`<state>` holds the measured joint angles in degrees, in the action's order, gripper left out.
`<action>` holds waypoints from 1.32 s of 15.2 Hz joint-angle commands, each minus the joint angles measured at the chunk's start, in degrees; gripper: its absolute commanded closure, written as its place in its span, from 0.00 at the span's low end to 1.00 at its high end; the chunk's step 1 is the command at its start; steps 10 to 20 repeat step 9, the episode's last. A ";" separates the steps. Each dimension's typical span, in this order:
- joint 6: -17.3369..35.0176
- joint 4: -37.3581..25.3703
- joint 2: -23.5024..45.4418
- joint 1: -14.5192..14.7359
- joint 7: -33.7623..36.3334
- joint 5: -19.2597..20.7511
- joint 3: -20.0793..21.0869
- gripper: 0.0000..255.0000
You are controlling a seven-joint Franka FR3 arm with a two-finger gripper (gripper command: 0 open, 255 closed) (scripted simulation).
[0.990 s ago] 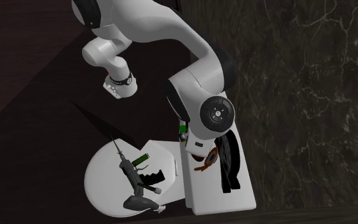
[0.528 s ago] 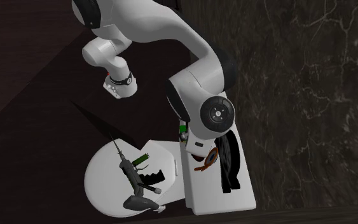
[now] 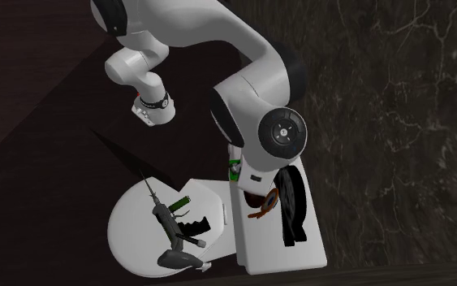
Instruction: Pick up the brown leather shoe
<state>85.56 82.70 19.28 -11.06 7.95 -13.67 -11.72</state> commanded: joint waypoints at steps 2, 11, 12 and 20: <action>-2.28 -2.50 0.19 -0.17 0.38 -0.05 -0.02 1.00; -6.42 -7.19 0.68 -0.53 1.04 -0.21 -0.04 1.00; -6.42 -7.19 0.68 -0.53 1.04 -0.21 -0.04 1.00; -6.42 -7.19 0.68 -0.53 1.04 -0.21 -0.04 1.00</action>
